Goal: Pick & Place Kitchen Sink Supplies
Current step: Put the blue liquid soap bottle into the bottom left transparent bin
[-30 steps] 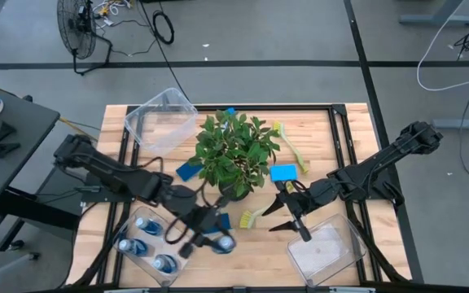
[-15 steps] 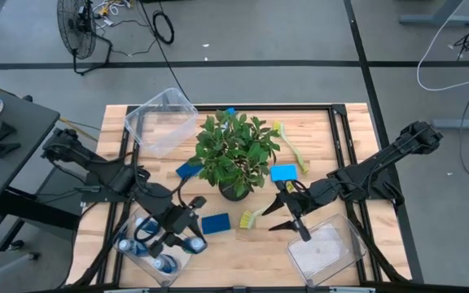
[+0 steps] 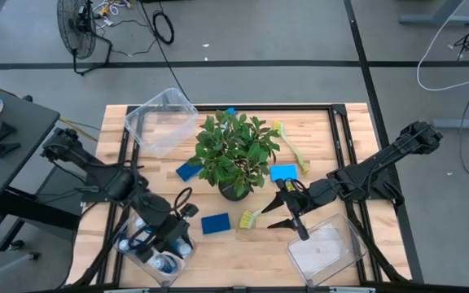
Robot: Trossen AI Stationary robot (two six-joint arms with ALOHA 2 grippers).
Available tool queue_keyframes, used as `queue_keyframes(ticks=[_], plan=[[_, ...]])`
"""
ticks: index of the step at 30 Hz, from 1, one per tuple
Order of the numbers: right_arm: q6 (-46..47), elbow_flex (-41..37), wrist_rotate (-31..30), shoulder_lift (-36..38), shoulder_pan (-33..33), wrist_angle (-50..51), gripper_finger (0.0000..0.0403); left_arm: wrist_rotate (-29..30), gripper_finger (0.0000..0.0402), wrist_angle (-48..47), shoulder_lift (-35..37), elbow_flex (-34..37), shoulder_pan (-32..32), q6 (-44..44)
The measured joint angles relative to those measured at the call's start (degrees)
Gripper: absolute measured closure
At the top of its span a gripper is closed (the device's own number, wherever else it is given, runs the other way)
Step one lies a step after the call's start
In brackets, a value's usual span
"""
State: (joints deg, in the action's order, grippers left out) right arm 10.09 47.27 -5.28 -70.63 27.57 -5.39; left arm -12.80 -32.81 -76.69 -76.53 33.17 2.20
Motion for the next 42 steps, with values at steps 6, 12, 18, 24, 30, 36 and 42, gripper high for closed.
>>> queue_keyframes(ticks=[6,12,18,24,30,36,42], plan=[[0.95,0.0,0.04,0.0,0.0,-0.04,0.0179,-3.02,0.026,-3.93,0.0,0.0,0.23,-1.19],[4.65,0.0,-0.24,0.0,0.0,-0.13,0.0179,-3.51,0.0259,-5.38,-0.02,0.0,0.16,-3.71],[6.12,-0.02,-0.26,-0.02,0.0,-0.17,0.0179,-4.5,0.026,-7.2,-0.02,0.0,0.22,-5.9],[5.97,-0.02,-0.26,-0.02,0.0,-0.17,0.0179,-6.63,0.026,-8.96,0.0,0.96,0.2,-6.39],[5.97,-0.02,-1.89,-0.02,0.02,-0.44,0.0179,-9.04,0.026,-8.35,-0.02,5.57,0.2,-7.4],[5.97,-0.02,-3.32,-0.02,0.02,-2.36,0.0179,-10.6,0.026,-4.19,-0.04,8.83,0.11,-8.05],[7.62,-0.02,-3.31,-0.04,0.02,-2.34,0.0179,-11.05,0.026,0.31,0.19,12.74,0.07,-9.45]])
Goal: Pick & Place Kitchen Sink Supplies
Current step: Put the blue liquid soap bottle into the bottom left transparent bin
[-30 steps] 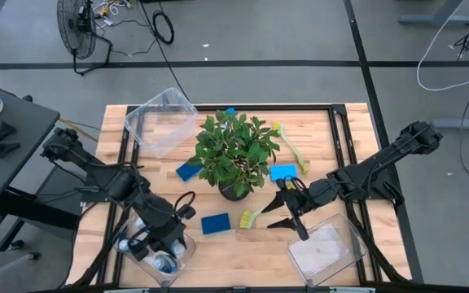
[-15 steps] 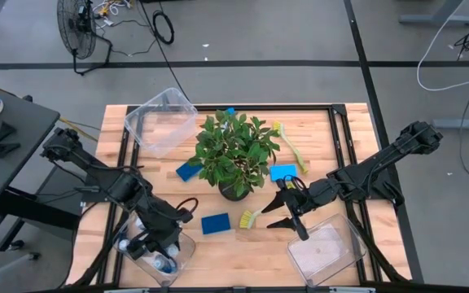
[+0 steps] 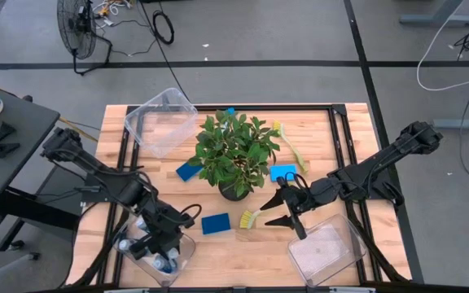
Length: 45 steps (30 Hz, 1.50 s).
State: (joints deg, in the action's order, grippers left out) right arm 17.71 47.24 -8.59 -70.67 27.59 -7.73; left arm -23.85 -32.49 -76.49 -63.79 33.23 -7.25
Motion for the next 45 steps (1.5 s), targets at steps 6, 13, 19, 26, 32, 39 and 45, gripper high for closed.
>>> queue_keyframes(ticks=[6,13,19,26,32,39,45], plan=[[0.03,0.0,0.01,0.0,0.0,-0.26,0.0179,-0.73,0.026,5.81,0.5,6.32,-0.16,0.73],[0.03,0.0,0.01,0.0,0.0,-0.35,0.0179,-0.66,0.026,10.53,0.53,10.47,-1.88,0.18],[0.03,0.0,0.01,0.0,0.0,-0.35,0.0179,-0.78,0.026,17.8,0.55,13.2,-3.85,0.42],[-0.05,0.0,0.01,0.0,0.0,-0.39,0.0179,-0.35,0.026,20.35,0.54,16.92,-4.57,1.2],[-0.15,0.0,0.01,0.0,0.0,-0.42,0.0179,0.53,0.026,31.41,0.63,21.8,-5.0,5.3],[-0.17,0.0,0.02,0.0,0.0,-0.43,0.0179,1.03,0.0258,32.99,0.55,22.1,-5.34,7.02],[-0.17,0.0,0.04,0.0,0.0,-0.44,0.0179,-1.3,0.0259,32.4,0.55,22.1,-5.25,7.87]])
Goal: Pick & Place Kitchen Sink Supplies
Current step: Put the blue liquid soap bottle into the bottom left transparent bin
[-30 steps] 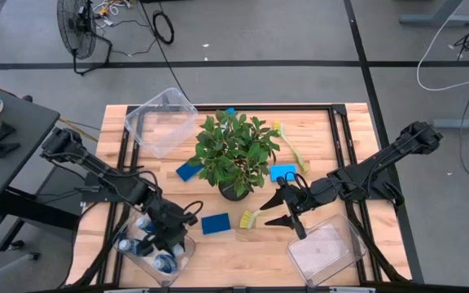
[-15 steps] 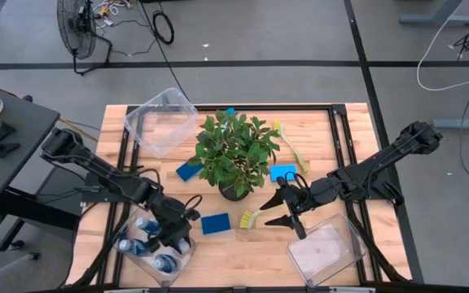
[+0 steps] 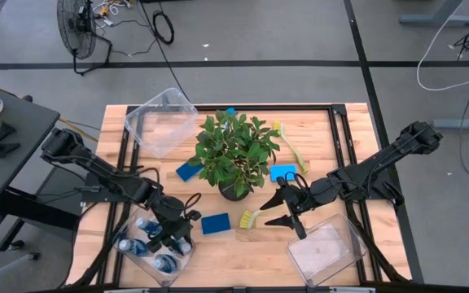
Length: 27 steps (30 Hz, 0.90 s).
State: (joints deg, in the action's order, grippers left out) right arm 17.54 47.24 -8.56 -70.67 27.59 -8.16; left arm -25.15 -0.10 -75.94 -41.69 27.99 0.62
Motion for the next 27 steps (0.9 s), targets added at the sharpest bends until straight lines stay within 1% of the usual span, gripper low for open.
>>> queue_keyframes(ticks=[9,15,20,24,27], plan=[[-0.02,0.0,0.0,0.0,0.0,0.0,0.0179,0.83,0.0228,0.05,0.0,-0.05,-0.02,1.81],[-0.02,0.0,-0.02,0.0,0.0,0.0,0.0179,0.53,0.0225,-0.74,0.0,-0.09,-0.02,1.79],[-0.04,0.0,-0.02,0.0,0.0,0.02,0.0179,-2.7,0.0224,-3.72,0.0,-0.09,0.0,2.67],[-1.1,0.0,-0.02,0.0,-0.01,0.02,0.0179,-2.7,0.0223,-4.59,0.07,-0.17,-0.02,3.23],[-2.19,0.0,-0.02,0.0,0.0,0.02,0.0179,-1.38,0.0223,-4.44,0.04,-0.17,-0.17,3.28]])
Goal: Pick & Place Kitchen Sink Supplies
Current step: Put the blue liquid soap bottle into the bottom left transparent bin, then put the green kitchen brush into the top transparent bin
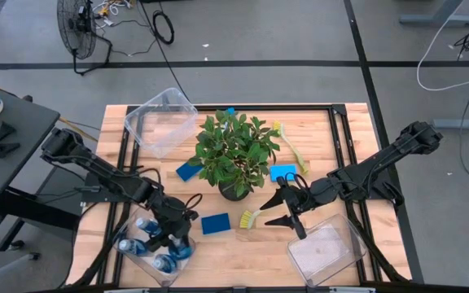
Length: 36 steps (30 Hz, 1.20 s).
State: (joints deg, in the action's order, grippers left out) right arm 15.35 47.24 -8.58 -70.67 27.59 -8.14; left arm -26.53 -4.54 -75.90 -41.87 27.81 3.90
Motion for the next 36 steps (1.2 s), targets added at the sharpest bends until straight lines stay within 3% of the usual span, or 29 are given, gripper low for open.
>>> queue_keyframes(ticks=[10,17,23,30,36], plan=[[-0.21,0.0,0.0,0.0,-0.02,0.0,0.0179,4.39,0.0201,1.04,-0.09,-1.32,0.01,0.04],[-0.74,0.0,0.0,0.0,-0.02,0.0,0.0179,4.42,0.0147,0.12,-0.07,-6.86,0.04,1.03],[-3.15,0.0,0.0,0.0,-0.02,0.01,0.0179,5.14,0.0134,-6.26,-0.07,-14.67,-0.72,0.96],[-4.06,0.0,-0.04,0.0,-0.02,0.04,0.0179,17.03,0.016,-10.2,-0.07,-22.01,-1.41,3.29],[-3.88,0.0,-3.62,0.0,-0.02,0.07,0.0186,23.53,0.0229,-10.17,-0.07,-22.69,-1.61,3.21]])
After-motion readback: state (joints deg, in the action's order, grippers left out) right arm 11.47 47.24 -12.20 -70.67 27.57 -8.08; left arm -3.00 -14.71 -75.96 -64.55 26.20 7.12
